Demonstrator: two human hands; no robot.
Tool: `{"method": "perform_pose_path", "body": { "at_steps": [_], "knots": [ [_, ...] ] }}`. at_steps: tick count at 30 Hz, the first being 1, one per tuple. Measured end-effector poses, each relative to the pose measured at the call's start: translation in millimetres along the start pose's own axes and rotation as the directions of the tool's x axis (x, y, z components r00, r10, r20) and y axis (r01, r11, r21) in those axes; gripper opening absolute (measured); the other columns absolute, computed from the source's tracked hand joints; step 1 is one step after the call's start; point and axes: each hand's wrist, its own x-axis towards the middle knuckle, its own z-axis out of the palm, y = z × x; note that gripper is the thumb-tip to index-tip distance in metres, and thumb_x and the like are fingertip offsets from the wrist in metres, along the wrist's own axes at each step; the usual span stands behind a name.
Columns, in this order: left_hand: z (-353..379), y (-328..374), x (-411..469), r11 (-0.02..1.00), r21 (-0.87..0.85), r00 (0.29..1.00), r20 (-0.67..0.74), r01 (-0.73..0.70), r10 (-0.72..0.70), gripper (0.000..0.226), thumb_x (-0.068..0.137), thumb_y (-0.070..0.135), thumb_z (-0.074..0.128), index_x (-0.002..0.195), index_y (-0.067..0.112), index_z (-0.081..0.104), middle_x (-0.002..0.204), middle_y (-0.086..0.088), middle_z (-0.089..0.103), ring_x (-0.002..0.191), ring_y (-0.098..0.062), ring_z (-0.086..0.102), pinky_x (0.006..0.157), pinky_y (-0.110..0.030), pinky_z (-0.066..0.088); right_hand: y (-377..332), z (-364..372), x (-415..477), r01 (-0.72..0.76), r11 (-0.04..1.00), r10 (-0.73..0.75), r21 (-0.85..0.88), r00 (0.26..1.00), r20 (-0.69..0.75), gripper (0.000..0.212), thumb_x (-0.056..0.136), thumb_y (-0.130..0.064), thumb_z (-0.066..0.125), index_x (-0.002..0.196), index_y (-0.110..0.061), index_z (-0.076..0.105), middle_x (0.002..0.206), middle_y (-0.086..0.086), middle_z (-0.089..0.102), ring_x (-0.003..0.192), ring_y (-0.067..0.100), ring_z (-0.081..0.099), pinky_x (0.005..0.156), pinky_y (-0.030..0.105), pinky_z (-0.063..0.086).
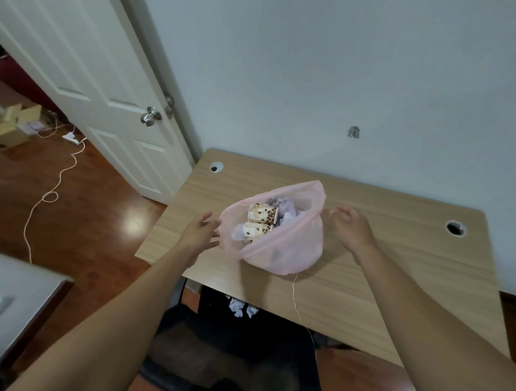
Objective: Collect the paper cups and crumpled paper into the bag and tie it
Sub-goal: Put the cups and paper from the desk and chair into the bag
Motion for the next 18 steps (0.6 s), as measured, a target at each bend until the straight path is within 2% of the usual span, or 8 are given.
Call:
{"method": "perform_pose_path", "body": {
  "at_steps": [4,7,9,11,13,16,18],
  "knots": [
    [-13.0,-21.5,-20.9,0.990,0.138,0.999,-0.043,-0.026,0.032,0.066,0.108,0.027,0.065,0.166,0.014,0.036,0.142,-0.010,0.058,0.118,-0.028,0.068,0.099,-0.049,0.061,27.1,-1.4,-37.8,-0.068,0.998,0.069,-0.015,0.996,0.056,0.056,0.102,-0.037,0.067,0.153,-0.014,0.059,0.140,0.000,0.071,0.123,0.019,0.064,0.100,0.030,0.044],
    [-25.4,-44.6,-43.4,0.944,0.328,0.999,0.026,-0.034,0.027,0.052,0.109,0.031,0.062,0.157,0.015,0.049,0.143,-0.009,0.058,0.116,-0.028,0.069,0.096,-0.048,0.062,51.8,8.2,-72.6,-0.094,0.993,0.102,-0.068,0.987,0.120,0.051,0.105,-0.034,0.068,0.149,-0.010,0.060,0.141,0.004,0.070,0.123,0.023,0.065,0.097,0.030,0.044],
    [-35.5,-63.6,-60.8,0.845,0.524,0.992,0.108,-0.107,0.059,0.043,0.108,0.037,0.062,0.146,0.017,0.061,0.136,-0.003,0.063,0.116,-0.023,0.070,0.098,-0.046,0.060,66.5,19.1,-97.8,-0.086,0.989,0.107,-0.117,0.976,0.189,0.041,0.105,-0.034,0.069,0.139,-0.012,0.067,0.133,0.003,0.073,0.113,0.019,0.065,0.094,0.029,0.044],
    [-45.6,-84.3,-78.7,0.694,0.690,0.976,0.197,-0.205,0.092,0.038,0.107,0.042,0.063,0.137,0.019,0.069,0.131,0.002,0.070,0.120,-0.019,0.068,0.101,-0.038,0.055,80.4,31.4,-124.4,-0.040,0.977,0.101,-0.209,0.951,0.292,0.029,0.105,-0.034,0.068,0.127,-0.015,0.072,0.124,0.001,0.075,0.112,0.018,0.066,0.093,0.029,0.045],
    [-55.2,-101.9,-98.6,0.561,0.782,0.960,0.262,-0.271,0.098,0.035,0.107,0.045,0.062,0.127,0.020,0.075,0.122,0.004,0.076,0.115,-0.017,0.069,0.094,-0.032,0.052,91.0,43.0,-150.9,0.050,0.949,0.084,-0.312,0.912,0.402,0.024,0.104,-0.033,0.067,0.115,-0.014,0.077,0.117,0.001,0.078,0.111,0.020,0.071,0.094,0.031,0.050],
    [-70.7,-127.7,-127.4,0.425,0.853,0.953,0.285,-0.302,0.107,0.036,0.105,0.052,0.058,0.115,0.024,0.078,0.110,0.005,0.079,0.103,-0.017,0.072,0.085,-0.032,0.055,104.6,57.6,-187.8,0.179,0.886,0.086,-0.428,0.843,0.531,0.031,0.104,-0.049,0.065,0.111,-0.022,0.079,0.113,-0.005,0.079,0.110,0.018,0.073,0.102,0.035,0.055],
    [-80.5,-141.9,-145.4,0.353,0.883,0.951,0.296,-0.309,0.092,0.034,0.104,0.056,0.053,0.101,0.029,0.074,0.097,0.007,0.075,0.095,-0.020,0.071,0.076,-0.034,0.053,112.2,66.5,-209.4,0.257,0.831,0.104,-0.493,0.799,0.592,0.048,0.104,-0.061,0.059,0.107,-0.018,0.080,0.107,0.001,0.080,0.109,0.025,0.074,0.099,0.040,0.055]
  ]
}}
